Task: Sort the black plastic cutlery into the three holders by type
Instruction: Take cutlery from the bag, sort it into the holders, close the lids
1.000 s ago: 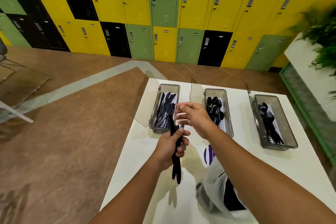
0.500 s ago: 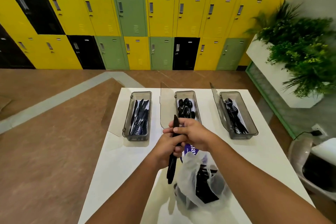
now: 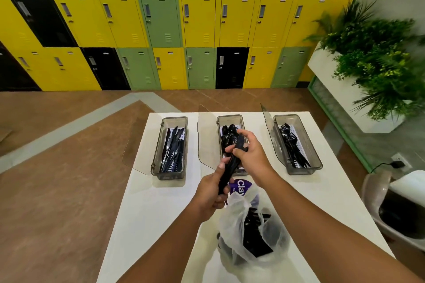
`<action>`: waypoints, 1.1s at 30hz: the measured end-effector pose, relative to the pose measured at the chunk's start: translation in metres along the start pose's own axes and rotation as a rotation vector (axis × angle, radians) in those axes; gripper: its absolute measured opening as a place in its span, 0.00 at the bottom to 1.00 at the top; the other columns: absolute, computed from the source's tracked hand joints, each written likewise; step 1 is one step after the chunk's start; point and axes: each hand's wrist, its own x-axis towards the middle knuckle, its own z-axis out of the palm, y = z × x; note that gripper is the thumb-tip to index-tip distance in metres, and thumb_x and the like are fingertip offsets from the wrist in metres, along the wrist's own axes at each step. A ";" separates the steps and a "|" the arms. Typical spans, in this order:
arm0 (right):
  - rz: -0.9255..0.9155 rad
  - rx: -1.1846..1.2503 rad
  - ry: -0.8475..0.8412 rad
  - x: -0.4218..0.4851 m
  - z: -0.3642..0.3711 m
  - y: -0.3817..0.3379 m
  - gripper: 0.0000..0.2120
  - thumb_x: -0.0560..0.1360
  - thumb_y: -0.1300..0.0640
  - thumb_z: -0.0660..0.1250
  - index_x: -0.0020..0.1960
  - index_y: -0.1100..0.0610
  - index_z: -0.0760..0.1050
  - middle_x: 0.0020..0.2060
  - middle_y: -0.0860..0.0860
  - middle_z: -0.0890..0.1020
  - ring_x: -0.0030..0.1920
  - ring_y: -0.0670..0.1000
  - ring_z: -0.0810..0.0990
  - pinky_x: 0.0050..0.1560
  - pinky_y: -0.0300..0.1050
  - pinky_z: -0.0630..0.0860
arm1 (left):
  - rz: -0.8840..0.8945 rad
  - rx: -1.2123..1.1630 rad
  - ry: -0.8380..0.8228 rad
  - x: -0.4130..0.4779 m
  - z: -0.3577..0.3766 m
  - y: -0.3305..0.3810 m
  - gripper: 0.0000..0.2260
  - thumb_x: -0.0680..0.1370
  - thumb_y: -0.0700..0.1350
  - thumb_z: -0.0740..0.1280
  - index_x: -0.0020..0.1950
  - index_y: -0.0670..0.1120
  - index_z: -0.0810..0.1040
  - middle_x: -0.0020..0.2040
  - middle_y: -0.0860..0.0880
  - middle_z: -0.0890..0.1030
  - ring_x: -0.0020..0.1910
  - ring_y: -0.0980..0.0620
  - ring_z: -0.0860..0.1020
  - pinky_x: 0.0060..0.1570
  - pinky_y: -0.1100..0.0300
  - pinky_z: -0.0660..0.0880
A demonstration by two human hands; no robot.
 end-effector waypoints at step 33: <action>0.200 -0.752 -0.180 0.043 0.031 0.055 0.22 0.79 0.53 0.67 0.72 0.55 0.71 0.64 0.53 0.79 0.57 0.55 0.81 0.54 0.46 0.75 | 0.179 0.584 0.644 0.063 -0.137 0.052 0.15 0.83 0.41 0.56 0.50 0.35 0.80 0.42 0.40 0.81 0.41 0.41 0.78 0.42 0.52 0.73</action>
